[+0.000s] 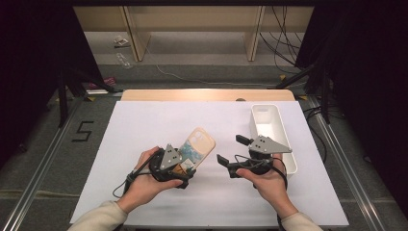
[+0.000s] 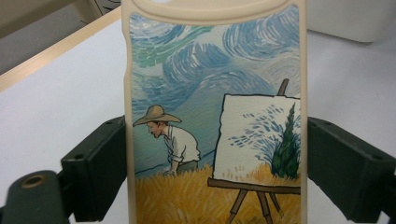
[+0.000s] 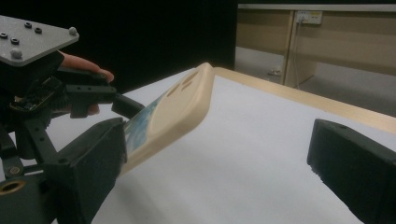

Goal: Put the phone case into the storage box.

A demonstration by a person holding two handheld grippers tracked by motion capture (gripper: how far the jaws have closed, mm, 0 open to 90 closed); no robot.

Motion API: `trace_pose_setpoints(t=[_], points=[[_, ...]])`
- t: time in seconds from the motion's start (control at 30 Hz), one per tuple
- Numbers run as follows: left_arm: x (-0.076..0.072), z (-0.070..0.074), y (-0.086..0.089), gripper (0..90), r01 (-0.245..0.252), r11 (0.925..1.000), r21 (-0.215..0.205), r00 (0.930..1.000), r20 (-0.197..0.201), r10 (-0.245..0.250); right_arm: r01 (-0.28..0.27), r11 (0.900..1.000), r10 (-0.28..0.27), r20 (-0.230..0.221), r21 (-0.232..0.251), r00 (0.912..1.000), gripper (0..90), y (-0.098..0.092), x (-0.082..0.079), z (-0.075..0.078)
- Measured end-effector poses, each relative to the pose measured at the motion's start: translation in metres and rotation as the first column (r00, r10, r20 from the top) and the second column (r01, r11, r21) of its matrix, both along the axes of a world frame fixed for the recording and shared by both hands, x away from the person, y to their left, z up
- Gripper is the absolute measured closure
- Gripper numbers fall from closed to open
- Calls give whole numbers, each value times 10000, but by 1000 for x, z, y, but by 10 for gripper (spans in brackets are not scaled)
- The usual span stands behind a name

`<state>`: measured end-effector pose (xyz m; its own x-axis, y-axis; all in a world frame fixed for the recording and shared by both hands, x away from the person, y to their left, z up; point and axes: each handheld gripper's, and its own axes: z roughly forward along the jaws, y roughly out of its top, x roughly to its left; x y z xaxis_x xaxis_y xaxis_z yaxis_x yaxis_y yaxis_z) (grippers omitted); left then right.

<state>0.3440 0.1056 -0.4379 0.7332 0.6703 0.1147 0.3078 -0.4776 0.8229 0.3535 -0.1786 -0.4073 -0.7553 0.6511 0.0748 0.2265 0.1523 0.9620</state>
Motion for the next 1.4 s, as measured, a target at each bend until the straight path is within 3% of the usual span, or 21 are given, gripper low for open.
trace_pose_setpoints(t=[0.67,1.4], points=[[-6,-3,-17,115,380,9992,-137,9993,-29,-381,-130,9999,132,-276,67,9995,74,26,23,7],[-6,-5,-18,115,413,9990,-167,9991,-51,-414,-49,9996,16,-1141,-288,9935,138,55,43,2]])
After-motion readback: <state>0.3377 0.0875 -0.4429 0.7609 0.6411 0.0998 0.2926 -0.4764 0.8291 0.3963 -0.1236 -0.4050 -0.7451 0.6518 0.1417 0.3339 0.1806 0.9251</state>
